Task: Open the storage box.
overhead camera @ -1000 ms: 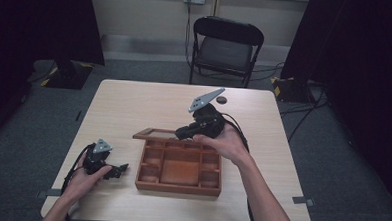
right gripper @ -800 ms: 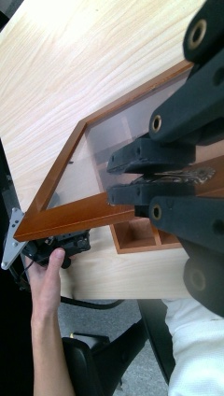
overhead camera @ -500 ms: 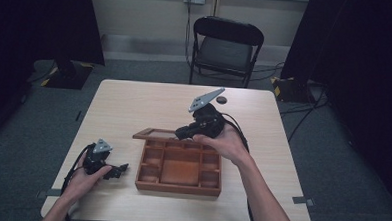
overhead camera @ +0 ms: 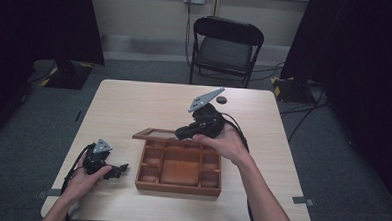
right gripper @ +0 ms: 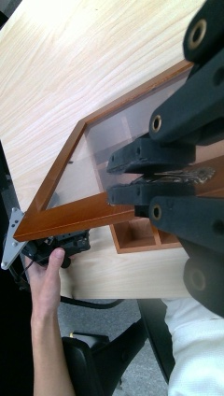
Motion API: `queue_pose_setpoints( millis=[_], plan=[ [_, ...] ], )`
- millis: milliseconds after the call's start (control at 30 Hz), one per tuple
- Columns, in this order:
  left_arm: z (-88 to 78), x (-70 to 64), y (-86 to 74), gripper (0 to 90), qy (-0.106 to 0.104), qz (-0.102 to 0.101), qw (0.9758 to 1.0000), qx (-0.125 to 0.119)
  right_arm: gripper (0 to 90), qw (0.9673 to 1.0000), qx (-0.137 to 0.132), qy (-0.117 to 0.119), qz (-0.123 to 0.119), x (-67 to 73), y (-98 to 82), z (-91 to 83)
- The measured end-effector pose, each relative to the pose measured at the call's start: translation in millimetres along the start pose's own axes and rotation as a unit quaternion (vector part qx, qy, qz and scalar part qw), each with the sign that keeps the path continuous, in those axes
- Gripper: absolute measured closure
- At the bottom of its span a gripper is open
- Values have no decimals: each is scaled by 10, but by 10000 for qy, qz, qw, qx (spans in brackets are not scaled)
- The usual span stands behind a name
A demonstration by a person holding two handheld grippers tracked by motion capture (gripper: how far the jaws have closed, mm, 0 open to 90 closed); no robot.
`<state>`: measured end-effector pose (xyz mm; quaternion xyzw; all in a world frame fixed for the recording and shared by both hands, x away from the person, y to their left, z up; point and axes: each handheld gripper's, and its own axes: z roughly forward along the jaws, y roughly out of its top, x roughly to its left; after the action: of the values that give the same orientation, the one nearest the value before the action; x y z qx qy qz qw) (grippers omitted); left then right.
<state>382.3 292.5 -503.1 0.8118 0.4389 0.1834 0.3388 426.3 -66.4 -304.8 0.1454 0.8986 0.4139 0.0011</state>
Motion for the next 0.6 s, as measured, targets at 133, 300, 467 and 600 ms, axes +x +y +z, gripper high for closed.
queue_pose_setpoints(
  millis=[133, 300, 467, 600],
  plan=[
    [0, 0, 0, 0, 1, 1, 10000, 0, 840, 10000, -5, -2, 1, -1, 1, 0],
    [0, 0, 0, 0, 1, 1, 10000, 1, 840, 10000, 1, -2, 2, 0, 2, 0],
    [1, -1, 0, 0, 2, -11, 10000, -8, 840, 10000, 27, 2, -14, 0, 9, 1],
    [0, 0, 0, 0, 0, 2, 10000, 2, 840, 10000, 57, 7, -19, 3, 12, 5]
  ],
)
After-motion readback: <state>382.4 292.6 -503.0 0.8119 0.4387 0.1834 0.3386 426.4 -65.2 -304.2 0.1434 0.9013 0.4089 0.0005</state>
